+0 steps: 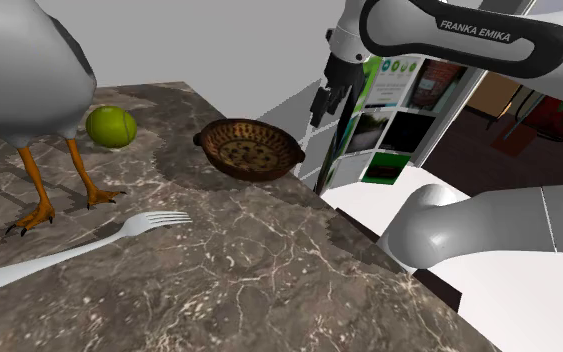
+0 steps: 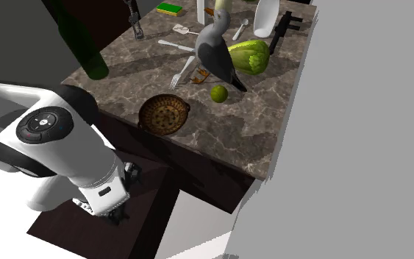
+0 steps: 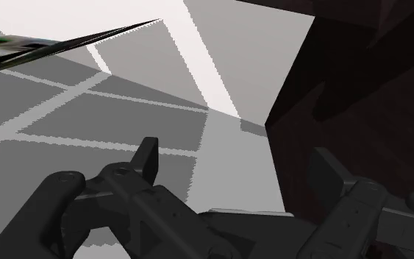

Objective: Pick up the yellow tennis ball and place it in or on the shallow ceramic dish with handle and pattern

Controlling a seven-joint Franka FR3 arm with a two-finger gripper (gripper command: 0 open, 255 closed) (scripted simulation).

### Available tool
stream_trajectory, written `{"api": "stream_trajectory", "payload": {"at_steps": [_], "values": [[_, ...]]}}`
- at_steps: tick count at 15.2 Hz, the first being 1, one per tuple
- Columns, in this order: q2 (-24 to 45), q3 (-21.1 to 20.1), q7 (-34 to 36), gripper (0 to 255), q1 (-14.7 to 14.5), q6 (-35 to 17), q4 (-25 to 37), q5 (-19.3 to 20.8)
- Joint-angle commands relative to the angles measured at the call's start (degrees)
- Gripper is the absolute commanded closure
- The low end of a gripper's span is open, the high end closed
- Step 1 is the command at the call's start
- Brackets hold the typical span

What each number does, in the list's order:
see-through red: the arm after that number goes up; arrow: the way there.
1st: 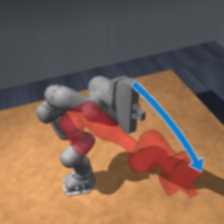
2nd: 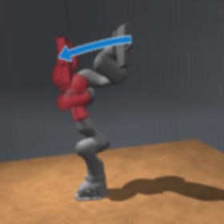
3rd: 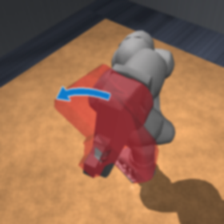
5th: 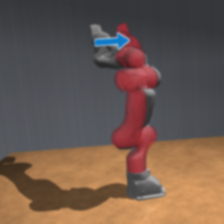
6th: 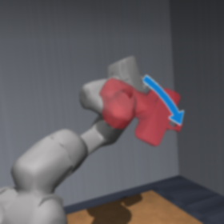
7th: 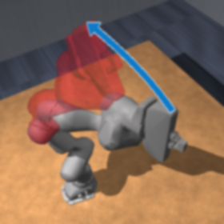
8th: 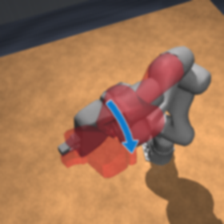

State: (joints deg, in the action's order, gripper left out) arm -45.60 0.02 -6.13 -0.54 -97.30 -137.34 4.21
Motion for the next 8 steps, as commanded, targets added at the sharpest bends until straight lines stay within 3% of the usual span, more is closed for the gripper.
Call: {"api": "stream_trajectory", "payload": {"at_steps": [1, 8], "values": [[0.0, 0.0, 0.0, 0, 0.0, 0.0, 0.0, 0.0], [5.15, -7.44, 7.94, 0, -3.22, -2.44, 4.19, -5.23]]}}
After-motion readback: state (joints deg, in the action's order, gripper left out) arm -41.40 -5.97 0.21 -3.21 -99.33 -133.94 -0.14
